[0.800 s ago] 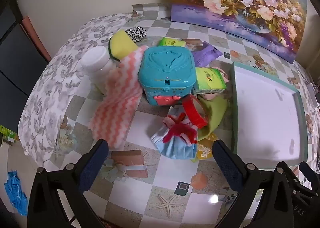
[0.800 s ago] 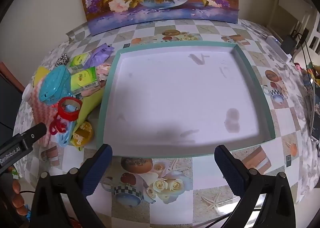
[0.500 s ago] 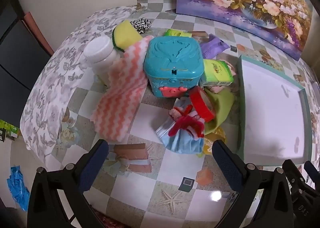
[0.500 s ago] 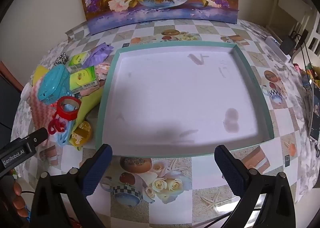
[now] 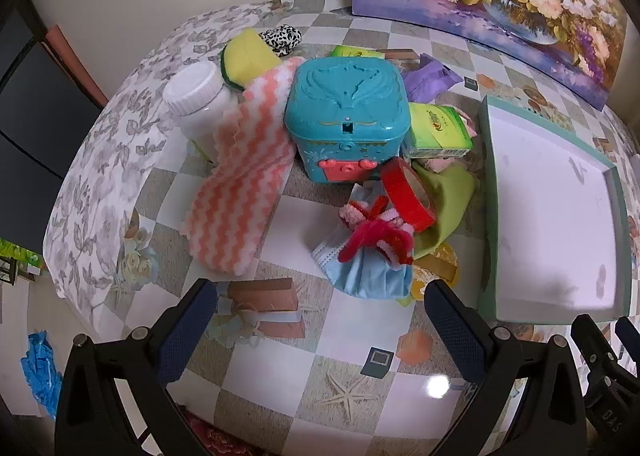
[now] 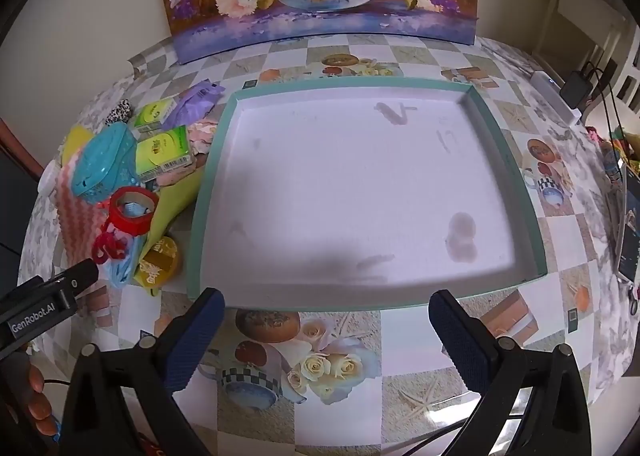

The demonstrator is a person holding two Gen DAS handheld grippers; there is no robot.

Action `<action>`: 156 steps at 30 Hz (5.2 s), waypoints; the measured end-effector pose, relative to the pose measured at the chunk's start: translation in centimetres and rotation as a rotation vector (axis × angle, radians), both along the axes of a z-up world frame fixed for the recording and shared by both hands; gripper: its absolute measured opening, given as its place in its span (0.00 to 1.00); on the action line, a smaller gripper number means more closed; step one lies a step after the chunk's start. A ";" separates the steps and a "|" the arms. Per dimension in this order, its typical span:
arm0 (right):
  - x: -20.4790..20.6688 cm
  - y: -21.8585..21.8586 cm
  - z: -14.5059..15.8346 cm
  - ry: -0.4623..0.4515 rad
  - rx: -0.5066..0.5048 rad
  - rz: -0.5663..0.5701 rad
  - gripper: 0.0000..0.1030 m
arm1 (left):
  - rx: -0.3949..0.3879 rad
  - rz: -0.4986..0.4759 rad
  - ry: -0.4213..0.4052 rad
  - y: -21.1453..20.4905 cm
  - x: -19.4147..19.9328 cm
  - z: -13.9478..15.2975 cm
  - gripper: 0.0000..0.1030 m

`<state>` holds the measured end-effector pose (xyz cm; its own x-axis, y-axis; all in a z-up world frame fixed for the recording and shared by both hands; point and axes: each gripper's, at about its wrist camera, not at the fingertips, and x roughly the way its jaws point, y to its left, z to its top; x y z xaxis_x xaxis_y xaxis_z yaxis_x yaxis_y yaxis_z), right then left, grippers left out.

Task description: Organize soft objects

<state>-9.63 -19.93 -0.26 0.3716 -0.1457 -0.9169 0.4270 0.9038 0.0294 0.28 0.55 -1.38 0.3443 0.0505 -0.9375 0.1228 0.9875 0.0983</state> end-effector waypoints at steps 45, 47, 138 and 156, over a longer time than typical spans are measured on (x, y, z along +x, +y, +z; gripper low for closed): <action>0.2 0.6 -0.6 0.036 -0.010 0.021 1.00 | 0.027 -0.016 0.018 -0.3 -0.3 -0.8 1.00; 0.2 0.6 -0.6 0.036 -0.010 0.021 1.00 | 0.026 -0.016 0.018 -0.3 -0.3 -0.8 1.00; 10.6 2.8 -0.4 -0.071 0.160 0.175 0.70 | -0.406 0.146 0.119 1.1 5.4 -1.0 0.27; 12.8 9.9 -1.3 -0.076 0.210 0.345 0.52 | -0.394 0.396 0.009 7.4 5.9 0.3 0.27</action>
<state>3.14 -9.99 -1.56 0.4339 0.1871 -0.8813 0.0894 0.9644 0.2487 6.17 7.91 -1.06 0.3619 -0.1808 -0.9145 -0.2657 0.9203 -0.2871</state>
